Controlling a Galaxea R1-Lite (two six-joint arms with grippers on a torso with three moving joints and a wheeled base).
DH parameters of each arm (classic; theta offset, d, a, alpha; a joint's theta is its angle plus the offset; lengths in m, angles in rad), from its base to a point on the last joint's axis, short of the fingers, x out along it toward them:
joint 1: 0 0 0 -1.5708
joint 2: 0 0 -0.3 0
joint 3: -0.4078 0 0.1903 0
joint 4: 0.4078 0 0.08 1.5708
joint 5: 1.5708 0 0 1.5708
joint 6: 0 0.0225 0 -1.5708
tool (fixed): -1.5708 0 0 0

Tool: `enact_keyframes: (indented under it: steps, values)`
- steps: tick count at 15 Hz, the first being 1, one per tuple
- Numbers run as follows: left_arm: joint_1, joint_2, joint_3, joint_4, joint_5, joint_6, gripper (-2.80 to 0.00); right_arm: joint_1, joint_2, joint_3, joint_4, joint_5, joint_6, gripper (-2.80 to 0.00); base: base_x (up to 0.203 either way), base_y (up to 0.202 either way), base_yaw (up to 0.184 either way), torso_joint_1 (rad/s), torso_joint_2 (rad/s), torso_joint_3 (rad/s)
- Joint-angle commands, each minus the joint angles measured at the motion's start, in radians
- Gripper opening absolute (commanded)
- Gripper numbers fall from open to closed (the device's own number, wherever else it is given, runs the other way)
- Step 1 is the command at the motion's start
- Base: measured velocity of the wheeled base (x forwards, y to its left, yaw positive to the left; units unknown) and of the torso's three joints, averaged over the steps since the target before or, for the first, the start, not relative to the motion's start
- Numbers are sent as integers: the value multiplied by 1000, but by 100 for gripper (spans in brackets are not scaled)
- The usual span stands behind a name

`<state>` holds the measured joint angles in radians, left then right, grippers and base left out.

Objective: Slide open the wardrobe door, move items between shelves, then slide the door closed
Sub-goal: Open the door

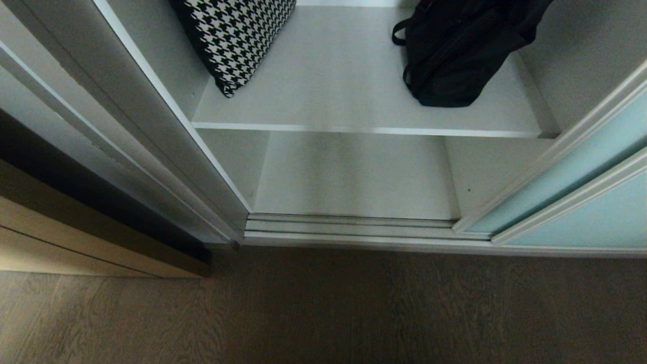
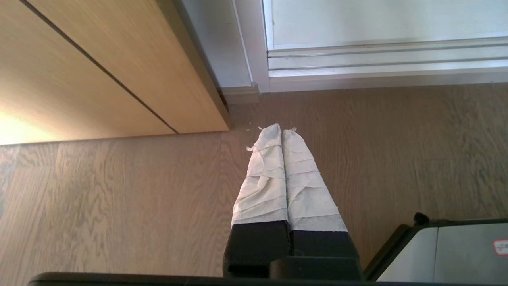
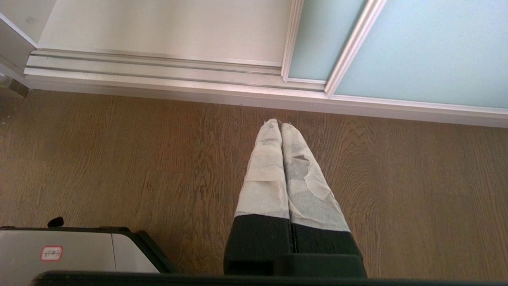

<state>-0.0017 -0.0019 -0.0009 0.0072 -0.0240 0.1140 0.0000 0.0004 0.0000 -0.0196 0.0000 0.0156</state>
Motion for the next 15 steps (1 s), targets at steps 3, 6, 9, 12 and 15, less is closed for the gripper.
enact_keyframes:
  steps: [3, 6, 9, 12, 15]
  values:
    - [0, 2, 1, 2, 1, -10, -280, 0, 1, 0, 0, 0, -2, -280, 0, 0, 0, 0, 0, 0]
    - [0, 2, 1, 2, 1, -10, -280, 0, -2, 1, 5, -4, -2, -280, 0, 0, 0, 0, 0, 0]
    - [0, 2, 1, 2, 1, -10, -280, 0, -3, 2, 3, -10, -13, -280, 0, 0, 0, 0, 0, 0]
    - [0, 2, 1, 2, 1, -10, -280, 0, 34, -166, 51, -38, -31, -280, 0, 0, 0, 0, 0, 0]
    - [0, 2, 1, 2, 1, -11, -280, 0, 184, -503, 153, -19, -36, -280, 0, 0, 0, 0, 0, 0]
